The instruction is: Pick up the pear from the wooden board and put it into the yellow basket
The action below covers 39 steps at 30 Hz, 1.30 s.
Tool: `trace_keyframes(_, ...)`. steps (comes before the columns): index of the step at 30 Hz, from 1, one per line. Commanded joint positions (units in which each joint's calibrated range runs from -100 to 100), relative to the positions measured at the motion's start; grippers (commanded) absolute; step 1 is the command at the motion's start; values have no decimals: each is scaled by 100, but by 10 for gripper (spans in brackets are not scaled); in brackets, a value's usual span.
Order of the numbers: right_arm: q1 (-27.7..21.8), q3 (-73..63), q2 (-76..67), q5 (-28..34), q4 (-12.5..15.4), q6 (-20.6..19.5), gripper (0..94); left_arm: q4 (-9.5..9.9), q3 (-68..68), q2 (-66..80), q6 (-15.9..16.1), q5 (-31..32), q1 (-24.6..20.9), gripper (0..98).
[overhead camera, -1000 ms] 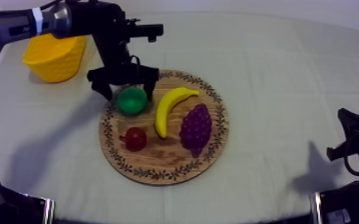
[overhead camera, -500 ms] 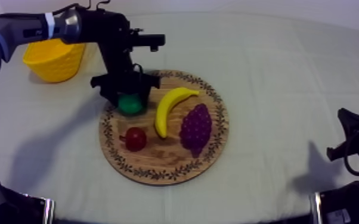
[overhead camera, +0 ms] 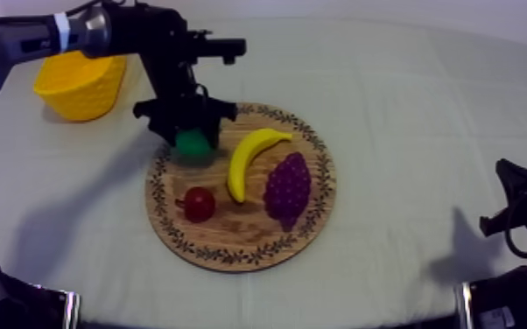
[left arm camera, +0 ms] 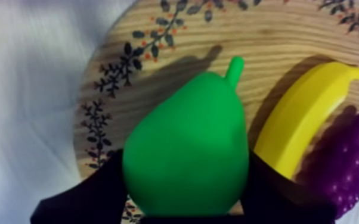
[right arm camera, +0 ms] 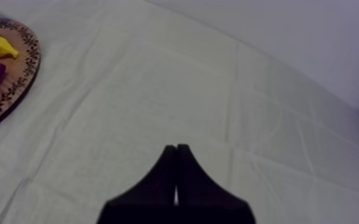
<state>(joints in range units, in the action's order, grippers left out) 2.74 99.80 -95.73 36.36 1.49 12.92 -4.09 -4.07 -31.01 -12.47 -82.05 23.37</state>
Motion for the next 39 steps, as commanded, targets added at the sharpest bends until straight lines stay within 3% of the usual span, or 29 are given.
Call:
trace_keyframes(1, 2, -2, -3, 2, 0, 0, 4, 16, 118, 225, 43, -107, -15, 448)
trace_keyframes(19, 2, -2, -3, 2, 0, 0, 4, 381, 1685, 1473, 144, -1672, -329, 433)
trace_keyframes(30, 2, -2, -3, 2, 0, 0, 4, 403, 2104, 1637, 281, -1776, -630, 422)
trace_keyframes(39, 2, -2, -3, 2, 0, 0, 4, 428, 2250, 1599, 456, -1776, -1300, 412)
